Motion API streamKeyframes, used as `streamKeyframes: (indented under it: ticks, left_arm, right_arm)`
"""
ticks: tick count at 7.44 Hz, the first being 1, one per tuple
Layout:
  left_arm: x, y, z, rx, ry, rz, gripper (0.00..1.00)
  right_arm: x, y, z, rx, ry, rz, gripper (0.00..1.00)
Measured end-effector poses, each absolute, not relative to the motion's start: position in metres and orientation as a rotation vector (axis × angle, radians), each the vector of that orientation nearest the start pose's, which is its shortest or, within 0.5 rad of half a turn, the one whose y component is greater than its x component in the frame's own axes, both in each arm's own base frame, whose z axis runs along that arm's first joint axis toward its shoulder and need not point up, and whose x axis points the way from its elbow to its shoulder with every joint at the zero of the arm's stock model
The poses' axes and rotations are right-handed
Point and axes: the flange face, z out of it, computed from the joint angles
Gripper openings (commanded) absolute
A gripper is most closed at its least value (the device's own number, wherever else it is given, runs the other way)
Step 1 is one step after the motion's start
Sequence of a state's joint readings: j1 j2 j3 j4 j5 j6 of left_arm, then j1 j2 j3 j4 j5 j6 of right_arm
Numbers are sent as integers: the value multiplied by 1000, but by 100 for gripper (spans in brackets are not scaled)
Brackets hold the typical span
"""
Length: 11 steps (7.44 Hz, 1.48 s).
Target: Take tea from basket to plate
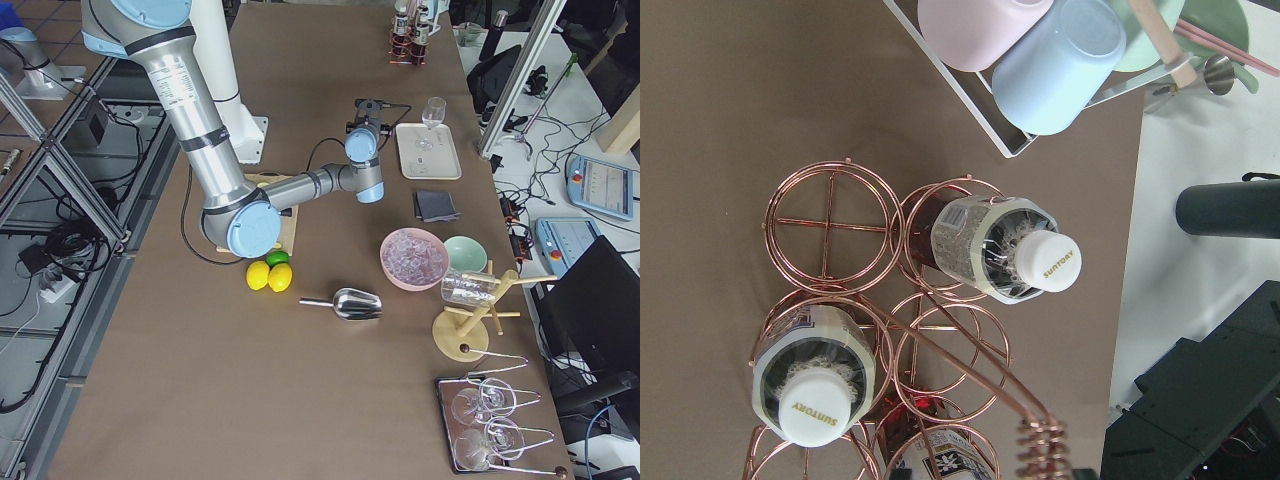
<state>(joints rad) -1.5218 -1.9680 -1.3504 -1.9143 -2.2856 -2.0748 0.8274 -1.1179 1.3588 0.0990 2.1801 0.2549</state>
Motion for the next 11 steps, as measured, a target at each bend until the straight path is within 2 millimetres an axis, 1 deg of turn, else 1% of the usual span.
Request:
streamKeyframes:
  ticks: [1,2,4,5,6,7,9,11]
  left_arm:
    - [-35,-678,499,-419,888,-1701,5]
    - [-35,-679,497,-418,890,-1701,0]
    - [-36,-680,493,-417,894,-1704,0]
    - [-36,-678,486,-411,902,-1701,0]
    - [-39,-673,472,-393,924,-1692,0]
    - [-42,-662,451,-376,944,-1683,0]
    - [-40,-636,409,-394,915,-1694,0]
    - [-33,-601,356,-443,861,-1736,0]
  right_arm:
    - [-356,-499,335,1466,-1306,-899,100]
    - [-354,-497,332,1453,-1347,-869,100]
    - [-347,-500,321,1452,-1383,-824,100]
    - [-345,-501,317,1462,-1385,-813,100]
    - [-344,-502,313,1472,-1384,-805,100]
    - [-344,-503,308,1481,-1384,-800,100]
    - [-344,-503,305,1481,-1389,-803,100]
    - [-346,-501,306,1478,-1393,-807,100]
